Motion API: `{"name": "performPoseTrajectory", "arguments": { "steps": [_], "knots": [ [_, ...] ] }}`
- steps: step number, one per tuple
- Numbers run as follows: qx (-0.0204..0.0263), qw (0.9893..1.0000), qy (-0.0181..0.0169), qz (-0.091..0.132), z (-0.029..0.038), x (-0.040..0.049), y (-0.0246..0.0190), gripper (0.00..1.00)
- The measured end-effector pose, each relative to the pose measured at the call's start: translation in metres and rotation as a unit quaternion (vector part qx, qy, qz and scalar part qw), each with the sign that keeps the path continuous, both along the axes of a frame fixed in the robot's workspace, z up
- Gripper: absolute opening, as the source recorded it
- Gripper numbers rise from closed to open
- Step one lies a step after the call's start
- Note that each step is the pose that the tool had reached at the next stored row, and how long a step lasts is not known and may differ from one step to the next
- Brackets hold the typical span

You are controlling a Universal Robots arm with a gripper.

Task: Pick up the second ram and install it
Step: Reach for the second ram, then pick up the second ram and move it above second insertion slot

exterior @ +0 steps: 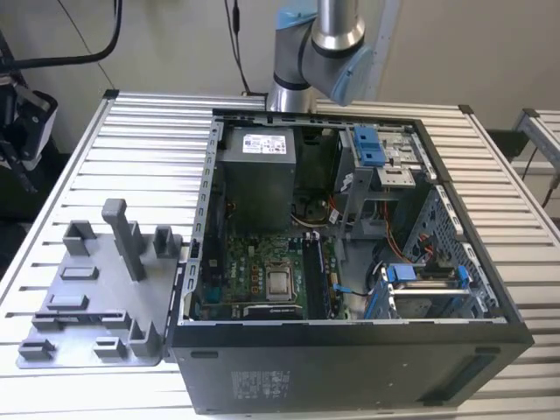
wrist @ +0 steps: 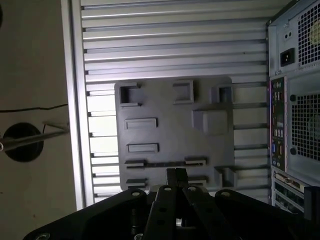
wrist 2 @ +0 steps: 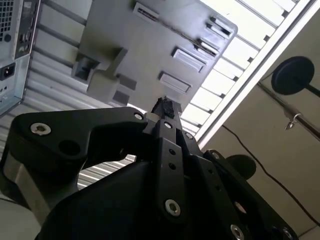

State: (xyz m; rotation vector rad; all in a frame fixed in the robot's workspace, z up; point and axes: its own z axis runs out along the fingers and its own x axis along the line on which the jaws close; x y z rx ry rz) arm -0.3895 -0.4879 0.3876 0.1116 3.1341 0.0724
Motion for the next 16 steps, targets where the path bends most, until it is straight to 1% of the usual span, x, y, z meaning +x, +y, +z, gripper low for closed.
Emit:
{"name": "performPoseTrajectory", "arguments": {
  "steps": [2, 3, 16],
  "knots": [
    [0.0, 1.0, 0.0, 0.0, -0.0004, 0.0, -0.0041, 0.11],
    [0.0, 1.0, 0.0, 0.0, -0.0005, 0.0, -0.0051, 0.11],
    [0.0, 1.0, 0.0005, 0.0, -0.0005, 0.0, -0.0053, 0.11]
  ]
}}
